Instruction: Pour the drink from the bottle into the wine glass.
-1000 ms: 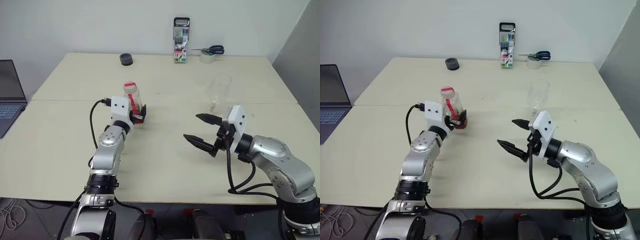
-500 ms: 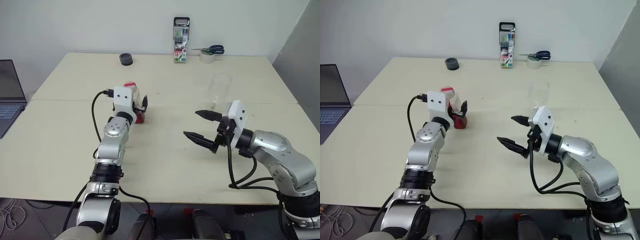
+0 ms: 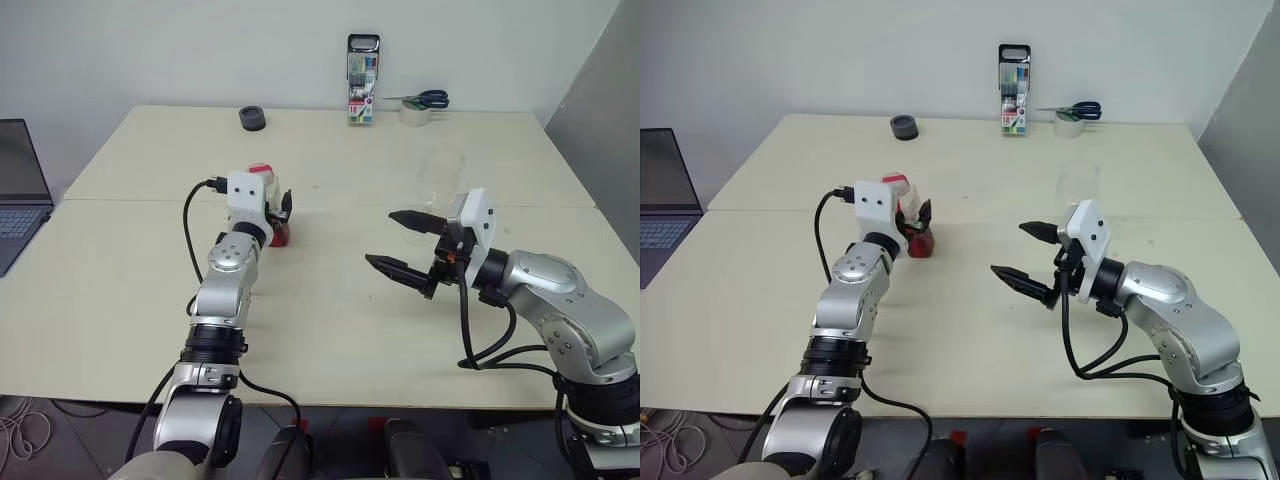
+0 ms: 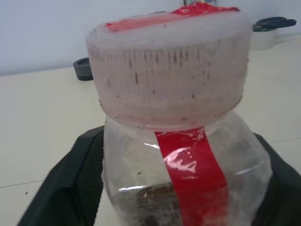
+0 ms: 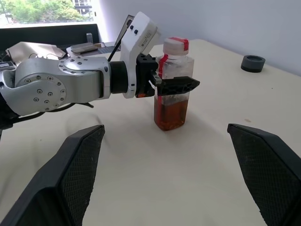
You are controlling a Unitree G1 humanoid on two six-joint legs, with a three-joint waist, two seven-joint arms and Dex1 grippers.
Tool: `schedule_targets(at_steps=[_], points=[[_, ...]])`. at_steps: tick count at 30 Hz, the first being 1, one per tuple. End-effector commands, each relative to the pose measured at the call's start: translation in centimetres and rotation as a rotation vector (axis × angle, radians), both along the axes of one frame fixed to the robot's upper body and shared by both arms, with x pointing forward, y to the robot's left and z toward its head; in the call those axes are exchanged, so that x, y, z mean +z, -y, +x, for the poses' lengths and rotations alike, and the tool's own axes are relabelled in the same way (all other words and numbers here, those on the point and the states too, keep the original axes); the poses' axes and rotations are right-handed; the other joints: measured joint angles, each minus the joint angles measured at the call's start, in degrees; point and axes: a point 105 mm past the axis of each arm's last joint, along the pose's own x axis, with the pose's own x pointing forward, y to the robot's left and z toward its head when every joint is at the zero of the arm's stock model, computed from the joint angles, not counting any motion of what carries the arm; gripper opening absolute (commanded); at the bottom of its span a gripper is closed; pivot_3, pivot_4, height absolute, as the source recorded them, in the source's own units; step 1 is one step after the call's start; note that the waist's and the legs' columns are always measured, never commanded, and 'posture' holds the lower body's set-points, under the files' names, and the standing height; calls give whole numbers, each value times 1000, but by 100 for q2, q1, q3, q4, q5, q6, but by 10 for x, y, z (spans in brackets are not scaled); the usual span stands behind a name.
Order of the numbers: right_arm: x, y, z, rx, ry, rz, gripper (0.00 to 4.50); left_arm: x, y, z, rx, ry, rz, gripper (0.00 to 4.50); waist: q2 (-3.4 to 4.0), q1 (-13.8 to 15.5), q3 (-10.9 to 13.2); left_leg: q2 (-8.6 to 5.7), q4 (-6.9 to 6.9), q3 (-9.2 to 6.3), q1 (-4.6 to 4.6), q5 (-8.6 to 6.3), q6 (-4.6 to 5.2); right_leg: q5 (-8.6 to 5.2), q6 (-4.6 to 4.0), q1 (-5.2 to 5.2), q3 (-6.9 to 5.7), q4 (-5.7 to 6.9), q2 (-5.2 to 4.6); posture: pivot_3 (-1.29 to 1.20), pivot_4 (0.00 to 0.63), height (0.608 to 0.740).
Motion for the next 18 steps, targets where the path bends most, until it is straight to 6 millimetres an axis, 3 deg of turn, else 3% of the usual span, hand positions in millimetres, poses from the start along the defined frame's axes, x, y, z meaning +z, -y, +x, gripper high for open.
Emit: schedule_targets(at_steps=[1,4,5,14,18], points=[[10,0,-2,10,35,20,4500,21,3,1,-10,63,-3,2606,0,0,0,0,0,0,0,0,0,0,0,0,0,0,0,0,150,740],[9,0,-2,9,34,20,4500,22,4,1,-15,66,-2,1840,0,-2,0,0,0,0,0,1,-1,0,0,0,0,0,0,0,150,740],[9,1,-2,9,34,20,4500,22,4,1,-17,68,-2,1776,0,-2,0,0,0,0,0,1,-1,0,0,-1,0,0,0,0,150,740],[9,1,-3,12,39,20,4500,30,10,-5,-82,126,7,1761,-1,-1,1,0,0,1,-1,2,-4,0,0,-1,0,0,0,0,150,740],[13,2,-4,1,59,28,4500,29,17,-14,-201,125,9,1761,0,-3,1,0,-1,1,-2,4,-7,0,0,-2,0,0,0,0,150,740]])
